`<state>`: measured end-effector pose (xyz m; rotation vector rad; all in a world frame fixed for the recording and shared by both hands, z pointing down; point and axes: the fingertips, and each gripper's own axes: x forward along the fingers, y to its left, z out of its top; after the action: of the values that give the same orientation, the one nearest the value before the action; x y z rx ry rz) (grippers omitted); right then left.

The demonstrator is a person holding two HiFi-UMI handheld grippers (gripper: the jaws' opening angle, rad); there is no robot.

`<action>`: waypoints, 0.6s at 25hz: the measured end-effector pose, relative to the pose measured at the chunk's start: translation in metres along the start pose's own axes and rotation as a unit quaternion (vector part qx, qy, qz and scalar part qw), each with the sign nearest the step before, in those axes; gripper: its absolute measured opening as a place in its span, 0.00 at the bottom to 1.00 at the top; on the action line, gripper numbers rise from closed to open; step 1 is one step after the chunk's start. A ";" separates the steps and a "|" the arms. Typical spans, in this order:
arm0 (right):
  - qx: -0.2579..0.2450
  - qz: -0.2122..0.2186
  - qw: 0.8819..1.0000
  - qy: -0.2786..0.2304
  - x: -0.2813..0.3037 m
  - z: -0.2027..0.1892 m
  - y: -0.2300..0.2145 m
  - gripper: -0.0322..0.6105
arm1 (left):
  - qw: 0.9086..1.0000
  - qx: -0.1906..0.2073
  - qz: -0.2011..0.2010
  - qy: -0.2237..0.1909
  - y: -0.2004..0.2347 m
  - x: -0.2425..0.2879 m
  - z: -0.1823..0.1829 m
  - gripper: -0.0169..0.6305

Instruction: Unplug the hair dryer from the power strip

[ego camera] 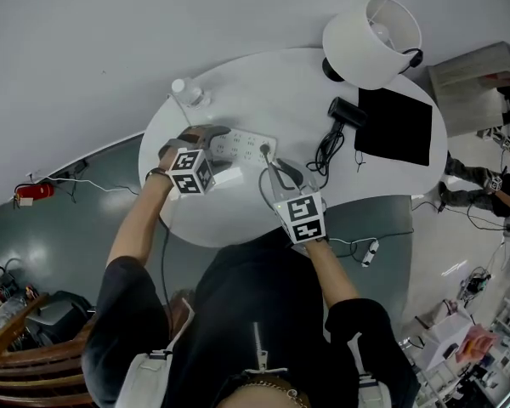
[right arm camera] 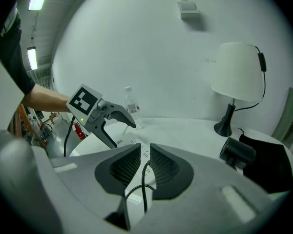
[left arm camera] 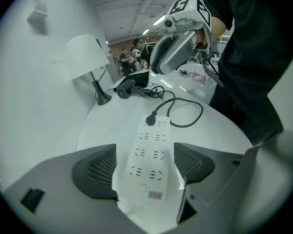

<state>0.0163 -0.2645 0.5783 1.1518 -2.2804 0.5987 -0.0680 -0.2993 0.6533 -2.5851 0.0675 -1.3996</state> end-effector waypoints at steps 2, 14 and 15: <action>0.002 0.003 1.000 0.002 0.001 0.000 0.000 0.12 | 1.000 0.003 -0.012 0.012 -0.002 0.009 -0.007 0.58; 0.017 0.003 1.000 0.014 0.009 -0.008 -0.006 0.12 | 0.993 0.025 -0.081 0.083 -0.010 0.051 -0.035 0.60; 0.018 0.003 1.000 0.014 0.009 -0.008 -0.006 0.12 | 0.992 0.025 -0.083 0.087 -0.010 0.052 -0.036 0.60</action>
<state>0.0184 -0.2683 0.5913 1.1467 -2.2580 0.6568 -0.0701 -0.3017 0.7178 -2.4715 -0.1590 -1.6610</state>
